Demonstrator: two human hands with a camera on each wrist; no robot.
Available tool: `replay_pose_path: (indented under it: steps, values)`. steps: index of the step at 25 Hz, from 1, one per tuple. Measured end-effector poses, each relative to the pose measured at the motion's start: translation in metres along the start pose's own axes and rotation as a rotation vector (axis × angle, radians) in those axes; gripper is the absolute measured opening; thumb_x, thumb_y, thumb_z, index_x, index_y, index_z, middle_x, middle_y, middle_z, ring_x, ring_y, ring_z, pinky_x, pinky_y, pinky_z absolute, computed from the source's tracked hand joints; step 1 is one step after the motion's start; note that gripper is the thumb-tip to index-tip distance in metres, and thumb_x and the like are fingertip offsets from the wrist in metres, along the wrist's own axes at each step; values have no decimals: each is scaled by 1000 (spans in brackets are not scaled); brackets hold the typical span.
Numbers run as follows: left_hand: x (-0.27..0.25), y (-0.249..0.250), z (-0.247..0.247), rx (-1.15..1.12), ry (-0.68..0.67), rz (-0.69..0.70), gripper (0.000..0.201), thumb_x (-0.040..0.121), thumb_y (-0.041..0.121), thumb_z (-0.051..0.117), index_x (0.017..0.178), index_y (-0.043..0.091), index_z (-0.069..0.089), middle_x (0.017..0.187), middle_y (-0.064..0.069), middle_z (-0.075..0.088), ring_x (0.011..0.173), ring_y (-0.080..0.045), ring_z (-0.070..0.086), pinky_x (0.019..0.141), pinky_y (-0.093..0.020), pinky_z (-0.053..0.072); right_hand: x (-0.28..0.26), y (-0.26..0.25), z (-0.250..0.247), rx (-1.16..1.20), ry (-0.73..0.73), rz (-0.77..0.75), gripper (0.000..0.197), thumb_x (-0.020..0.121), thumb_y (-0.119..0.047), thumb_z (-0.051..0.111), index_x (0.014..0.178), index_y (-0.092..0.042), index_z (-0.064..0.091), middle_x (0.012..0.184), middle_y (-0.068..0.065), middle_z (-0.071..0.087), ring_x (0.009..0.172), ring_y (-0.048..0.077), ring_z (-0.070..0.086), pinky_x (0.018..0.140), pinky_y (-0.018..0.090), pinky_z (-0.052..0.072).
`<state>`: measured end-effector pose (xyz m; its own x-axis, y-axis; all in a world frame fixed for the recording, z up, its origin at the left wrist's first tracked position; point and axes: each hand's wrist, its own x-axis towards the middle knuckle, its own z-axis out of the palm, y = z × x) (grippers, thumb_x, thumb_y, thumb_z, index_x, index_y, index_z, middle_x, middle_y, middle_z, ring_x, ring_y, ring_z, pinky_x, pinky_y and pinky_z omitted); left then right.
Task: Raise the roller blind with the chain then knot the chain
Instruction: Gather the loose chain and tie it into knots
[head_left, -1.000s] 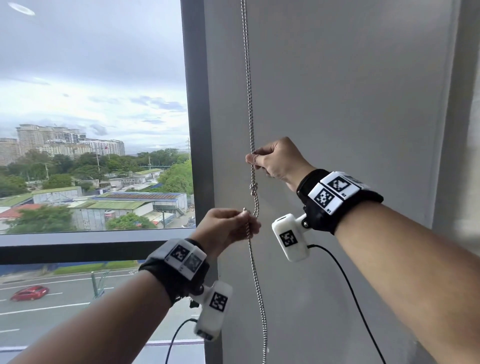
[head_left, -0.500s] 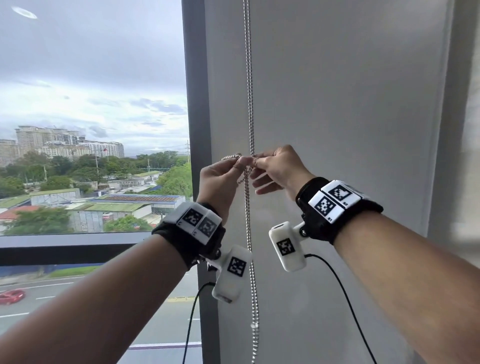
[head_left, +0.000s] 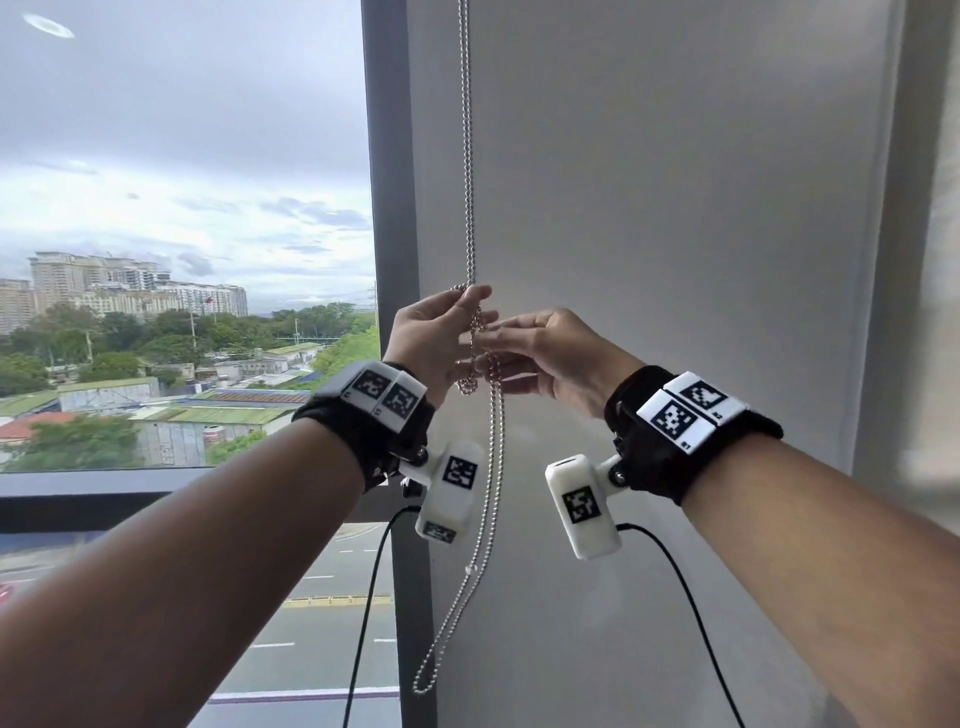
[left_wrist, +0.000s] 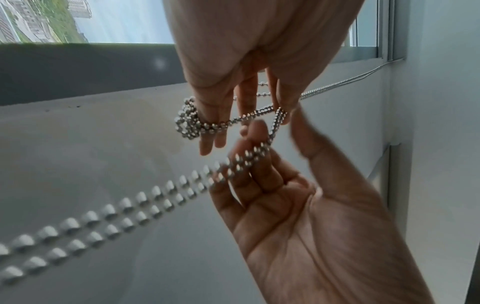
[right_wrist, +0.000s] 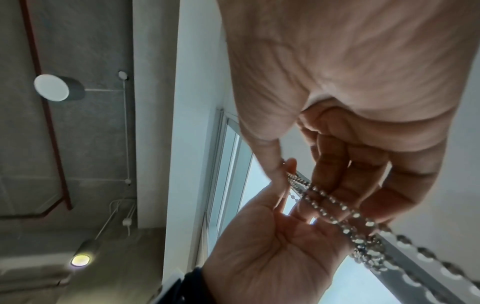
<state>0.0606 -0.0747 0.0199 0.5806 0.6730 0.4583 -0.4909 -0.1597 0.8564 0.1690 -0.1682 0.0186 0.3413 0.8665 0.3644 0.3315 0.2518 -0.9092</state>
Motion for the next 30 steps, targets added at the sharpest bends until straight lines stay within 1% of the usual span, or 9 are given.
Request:
replay_pose_path:
  steps: [4,8,11,14,18,21,23,27,30]
  values:
    - [3,-1,-4,-28,30,-43,34,84,-6,43,105,10,65,96,-21,66,60,-33,64,61,-46,56,13,2,-4,-459,210,-146,14,78,-21,79,86,-10,75,74,-1,70,66,10,62,65,25,50]
    - [-2,-4,3,63,56,-72,33,82,-8,57,105,10,42,105,-29,65,69,-38,65,72,-63,53,25,-15,-1,-444,368,-221,11,86,-17,71,75,-15,69,62,4,68,39,10,55,42,23,46]
    - [-4,-10,6,76,42,-141,42,80,-3,64,114,6,39,115,-29,62,81,-40,64,72,-63,53,33,-27,1,-322,386,-226,12,85,-7,71,74,-12,67,68,13,72,51,21,67,52,33,58]
    - [-3,-12,6,79,-15,-149,57,77,2,69,125,2,37,106,-26,67,84,-37,63,79,-58,52,35,-33,4,-212,350,-201,10,85,-5,70,76,-9,67,78,19,73,65,33,72,63,45,61]
    - [3,-11,6,68,-4,-129,61,75,-1,68,126,-2,35,98,-23,63,67,-31,65,77,-55,53,26,-39,3,-11,209,-95,7,92,-9,61,85,-10,62,70,9,68,55,20,64,63,37,58]
    - [8,-6,4,-43,39,-91,41,75,-9,61,106,6,39,78,-13,50,55,-20,50,59,-43,58,24,-35,-2,-62,173,-89,7,88,-9,63,82,-11,64,62,3,60,53,15,54,56,27,48]
    - [13,1,-4,-108,96,-19,34,77,-11,57,96,10,38,70,-9,46,48,-16,44,48,-32,50,26,-23,-5,-125,188,-92,4,87,-6,66,84,-8,68,62,3,62,54,14,53,54,26,46]
    - [18,22,-20,-188,97,90,28,78,-1,62,76,19,43,70,-5,56,44,-13,43,42,-24,39,25,8,-10,-176,194,-34,11,85,-3,68,95,0,74,65,4,68,54,9,61,55,23,52]
    - [15,27,-26,-28,87,110,27,77,0,61,72,20,44,66,-6,53,39,-11,30,37,-18,22,26,19,-11,-200,230,-24,11,82,-3,72,92,2,74,67,8,68,55,12,61,59,24,54]
